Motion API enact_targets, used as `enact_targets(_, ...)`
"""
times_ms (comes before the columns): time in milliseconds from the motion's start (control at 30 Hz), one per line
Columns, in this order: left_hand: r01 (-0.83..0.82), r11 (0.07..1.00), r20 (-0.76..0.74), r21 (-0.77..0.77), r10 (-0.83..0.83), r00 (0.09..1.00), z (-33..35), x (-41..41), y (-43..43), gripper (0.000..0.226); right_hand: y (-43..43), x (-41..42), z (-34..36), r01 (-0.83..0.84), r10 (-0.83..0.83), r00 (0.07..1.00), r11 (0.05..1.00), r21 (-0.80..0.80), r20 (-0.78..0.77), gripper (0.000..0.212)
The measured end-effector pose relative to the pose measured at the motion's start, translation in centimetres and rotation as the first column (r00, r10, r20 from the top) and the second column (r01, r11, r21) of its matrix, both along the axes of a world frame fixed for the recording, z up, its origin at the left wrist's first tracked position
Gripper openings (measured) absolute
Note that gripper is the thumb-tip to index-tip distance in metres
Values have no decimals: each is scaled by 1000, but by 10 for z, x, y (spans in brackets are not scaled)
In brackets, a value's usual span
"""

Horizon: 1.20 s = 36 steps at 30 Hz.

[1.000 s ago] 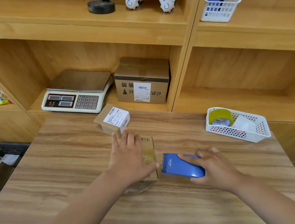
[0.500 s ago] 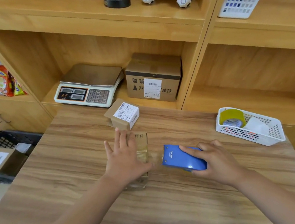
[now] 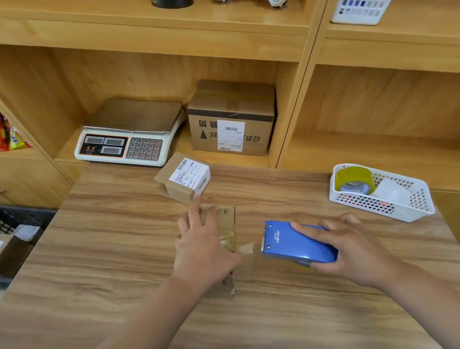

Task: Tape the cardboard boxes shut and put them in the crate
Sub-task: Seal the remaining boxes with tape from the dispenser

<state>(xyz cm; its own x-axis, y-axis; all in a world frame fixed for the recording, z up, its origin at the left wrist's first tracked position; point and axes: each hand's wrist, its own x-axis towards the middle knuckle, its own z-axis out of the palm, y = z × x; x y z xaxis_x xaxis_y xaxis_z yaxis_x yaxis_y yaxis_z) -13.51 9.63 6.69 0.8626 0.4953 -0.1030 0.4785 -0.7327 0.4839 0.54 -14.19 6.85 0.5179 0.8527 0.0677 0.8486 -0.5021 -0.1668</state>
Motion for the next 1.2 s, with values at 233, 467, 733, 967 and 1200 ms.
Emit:
enact_targets(233,-35,916,135,-400,97,986,-16,11,-12,93,-21,2,11,51,-51,998,999,-12,-30,75)
enact_targets(467,48,845,121,-533,19,992,-38,-11,23,97,-2,-11,1,10,-8,987,1000,16,-159,78)
enact_targets(733,434,901,-73,-29,-435,898,-75,-41,73,92,57,-21,-17,-142,136,989,979,-147,-49,75)
enact_targets(967,415,904,-72,-107,-423,903,-77,-32,51,99,61,-16,-20,-139,121,988,966,-219,-94,66)
enact_targets(1200,369,901,-151,-228,-408,901,-108,-12,31,119,61,-17,-14,-149,130,987,960,-239,-93,65)
